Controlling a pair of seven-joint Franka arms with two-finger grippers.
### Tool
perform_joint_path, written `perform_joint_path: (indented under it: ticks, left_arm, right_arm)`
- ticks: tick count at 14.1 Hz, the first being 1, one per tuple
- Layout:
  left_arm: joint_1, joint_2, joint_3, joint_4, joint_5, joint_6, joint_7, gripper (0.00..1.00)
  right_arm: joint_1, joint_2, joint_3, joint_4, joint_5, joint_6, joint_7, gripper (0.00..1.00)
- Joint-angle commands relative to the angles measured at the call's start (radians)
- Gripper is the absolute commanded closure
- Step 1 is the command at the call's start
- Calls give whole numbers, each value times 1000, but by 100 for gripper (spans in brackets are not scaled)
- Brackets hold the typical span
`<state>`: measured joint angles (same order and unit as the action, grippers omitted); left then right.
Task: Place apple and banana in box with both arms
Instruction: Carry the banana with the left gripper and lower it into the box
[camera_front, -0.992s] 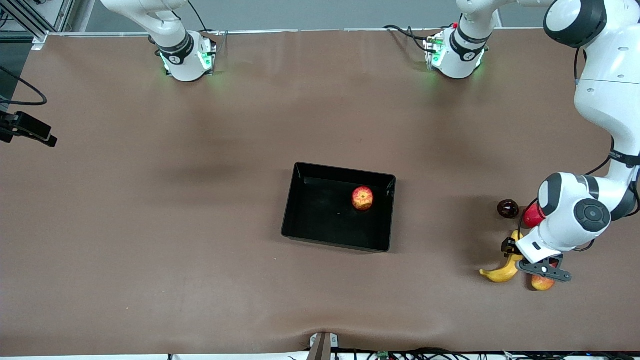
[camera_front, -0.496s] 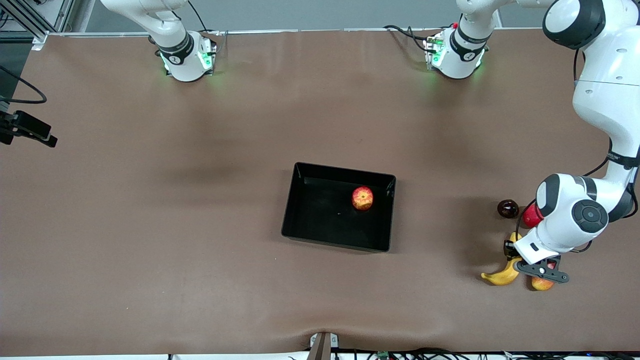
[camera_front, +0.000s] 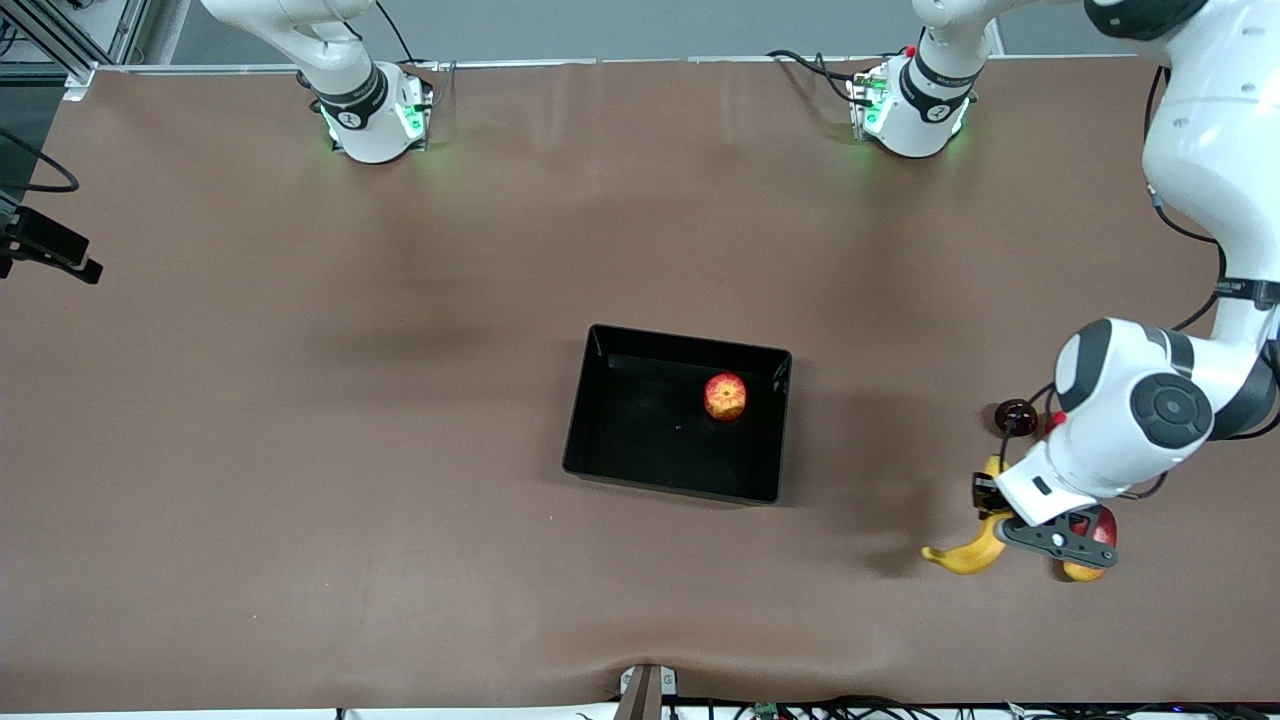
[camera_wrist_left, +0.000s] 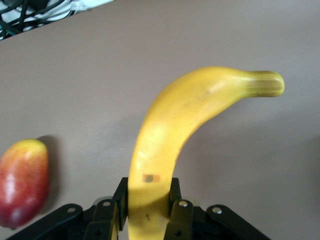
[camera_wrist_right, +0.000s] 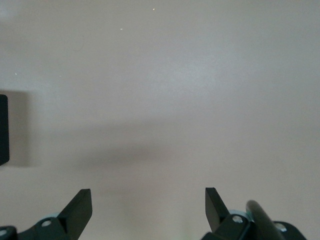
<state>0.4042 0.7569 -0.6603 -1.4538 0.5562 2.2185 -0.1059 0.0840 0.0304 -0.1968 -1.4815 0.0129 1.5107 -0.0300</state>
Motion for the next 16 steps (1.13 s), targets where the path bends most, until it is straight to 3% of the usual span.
perform_joint_path:
  ticks: [1,4,11,13,16]
  left_arm:
    - [4,-14,-85,-14,14,-34,-160,100]
    - [-43,-14,-148,-14,24,-54,-341,100]
    - [-278,-2,-139,22,21,-56,-700,100]
    - [-368,-1,-95,47,21,-56,-786,100]
    - [-557,16,34,113,10,-56,-917,100]
  right_arm:
    - [-7,-14,-1,-5,15,-7,-10,0]
    - [-16,-14,-3,-5,15,-9,-8,0]
    - [-17,-12,-3,0,9,-15,-10,0]
    - [-18,-12,-3,0,9,-15,-10,0]
    - [-24,-12,-3,0,9,-15,-10,0]
